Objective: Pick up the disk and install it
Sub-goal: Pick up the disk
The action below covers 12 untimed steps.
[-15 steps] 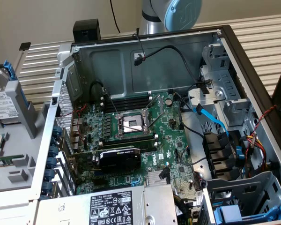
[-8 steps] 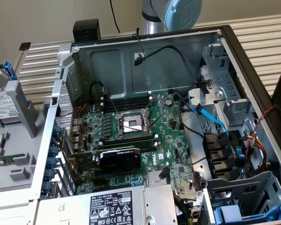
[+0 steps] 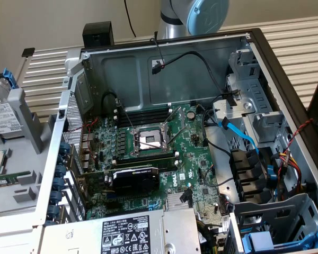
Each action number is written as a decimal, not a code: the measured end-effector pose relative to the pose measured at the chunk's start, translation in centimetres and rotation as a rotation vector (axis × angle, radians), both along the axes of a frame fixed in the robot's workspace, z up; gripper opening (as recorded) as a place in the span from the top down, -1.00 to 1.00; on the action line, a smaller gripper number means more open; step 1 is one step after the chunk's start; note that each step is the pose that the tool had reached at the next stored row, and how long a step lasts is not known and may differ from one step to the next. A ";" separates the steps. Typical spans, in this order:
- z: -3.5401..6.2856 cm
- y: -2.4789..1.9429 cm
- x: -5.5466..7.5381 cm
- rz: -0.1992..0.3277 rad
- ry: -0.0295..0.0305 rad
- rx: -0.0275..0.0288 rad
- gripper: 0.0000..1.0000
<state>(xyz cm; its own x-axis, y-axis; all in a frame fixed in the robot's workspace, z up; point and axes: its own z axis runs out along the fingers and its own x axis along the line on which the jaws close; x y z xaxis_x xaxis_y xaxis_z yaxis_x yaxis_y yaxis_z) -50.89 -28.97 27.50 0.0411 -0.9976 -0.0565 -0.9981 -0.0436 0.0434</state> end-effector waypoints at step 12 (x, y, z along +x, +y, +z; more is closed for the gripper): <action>-0.01 -0.24 0.0 -0.009 -0.0001 0.0001 0.26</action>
<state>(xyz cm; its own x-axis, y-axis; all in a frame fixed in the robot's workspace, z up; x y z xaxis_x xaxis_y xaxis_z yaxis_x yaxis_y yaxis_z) -50.89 -29.21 27.50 0.0325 -0.9979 -0.0566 -0.9985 -0.0350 0.0433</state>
